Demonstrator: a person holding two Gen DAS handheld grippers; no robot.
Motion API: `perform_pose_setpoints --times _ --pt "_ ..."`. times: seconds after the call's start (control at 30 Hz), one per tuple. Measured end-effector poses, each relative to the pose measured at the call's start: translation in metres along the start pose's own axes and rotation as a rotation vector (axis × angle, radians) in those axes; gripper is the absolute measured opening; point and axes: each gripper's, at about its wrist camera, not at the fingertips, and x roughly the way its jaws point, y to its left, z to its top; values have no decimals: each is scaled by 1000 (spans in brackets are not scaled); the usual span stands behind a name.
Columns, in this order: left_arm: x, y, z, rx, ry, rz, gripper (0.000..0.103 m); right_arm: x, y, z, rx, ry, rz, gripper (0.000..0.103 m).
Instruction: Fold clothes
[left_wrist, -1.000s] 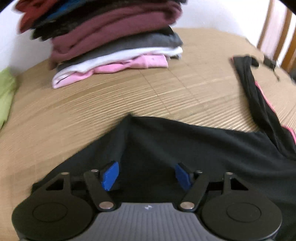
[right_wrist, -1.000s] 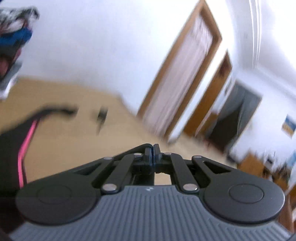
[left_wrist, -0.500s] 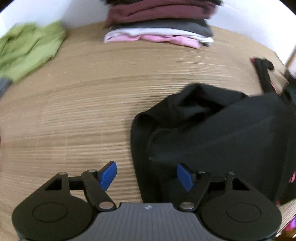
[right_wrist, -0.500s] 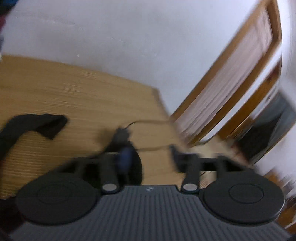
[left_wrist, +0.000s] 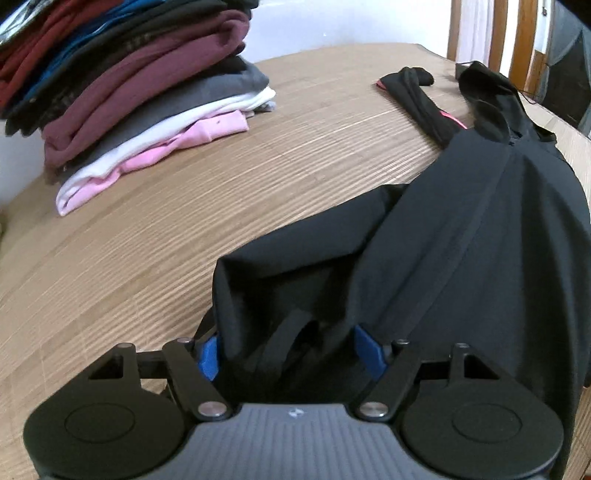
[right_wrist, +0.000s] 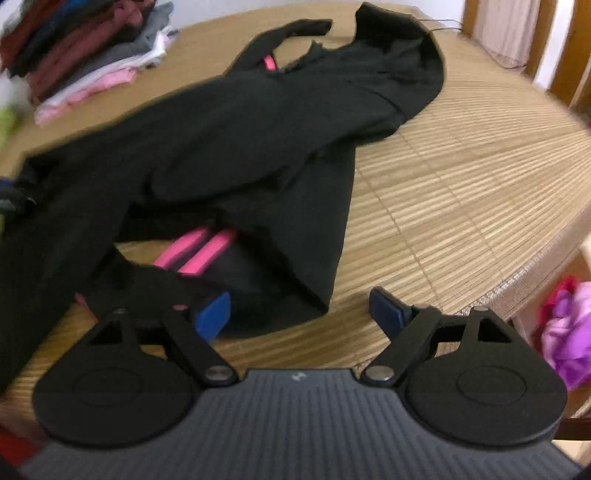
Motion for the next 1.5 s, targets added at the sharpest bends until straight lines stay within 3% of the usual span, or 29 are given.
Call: perform_pose_setpoints --times 0.03,0.07,0.1,0.17,0.23,0.27,0.37,0.43,0.47,0.5,0.53,0.57,0.63,0.7,0.77,0.83,0.93,1.03,1.1,1.17,1.2,1.23,1.27,1.37,1.5 --pt "-2 -1 -3 -13 0 -2 74 2 5 6 84 -22 -1 82" --pt "-4 -2 -6 -26 1 -4 74 5 2 12 175 -50 9 71" --pt "-3 0 -8 -31 1 -4 74 9 6 16 215 -56 -35 41" --pt "-4 3 -13 -59 -3 -3 75 18 19 25 219 -46 -135 12" --pt "-3 10 -14 -120 26 -7 76 23 32 34 135 -19 -179 9" --pt "-6 11 -16 -143 56 -7 76 24 32 35 28 -17 -216 8" --pt "-19 5 -25 -164 136 19 77 38 15 37 -369 -30 -377 8" --pt "-30 -4 -39 -203 204 -37 83 54 -11 40 -687 -72 -520 8" --pt "-36 -13 -46 -206 232 -61 82 63 -24 43 -870 -113 -634 8" --pt "-43 -30 -51 -140 238 -43 82 74 -40 48 -1040 -159 -728 9" --pt "-48 -43 -54 -105 252 -86 81 80 -53 57 -1114 -171 -741 9" --pt "-53 -55 -54 -74 251 -131 73 86 -64 69 -1161 -174 -732 9" --pt "-65 -68 -43 -3 204 -133 65 97 -82 89 -1236 -183 -731 9" --pt "-88 -63 -12 -9 83 -122 68 112 -92 93 -1322 -199 -786 11" --pt "-97 -52 33 -81 -26 -187 78 119 -96 87 -1316 -190 -794 12" --pt "-80 -51 96 -148 -101 -245 81 119 -98 81 -1195 -162 -723 11" --pt "-9 -77 201 -162 -127 -323 82 118 -98 59 -1088 -155 -676 12" --pt "87 -118 279 -148 31 -281 78 115 -94 47 -869 -184 -711 12" --pt "143 -139 309 -168 158 -206 65 109 -91 45 -730 -190 -705 12" --pt "171 -156 317 -144 252 -162 53 103 -88 44 -638 -191 -693 12" --pt "170 -167 319 -85 219 -131 50 102 -87 43 -629 -189 -684 12" --pt "168 -177 321 -28 187 -100 26 100 -86 42 -620 -187 -675 12" --pt "165 -183 320 -21 179 -96 11 100 -87 42 -621 -186 -669 12" --pt "154 -180 308 -41 140 -87 3 101 -90 45 -632 -183 -658 12" --pt "117 -119 262 -248 65 -129 2 103 -92 57 -622 -185 -675 12"
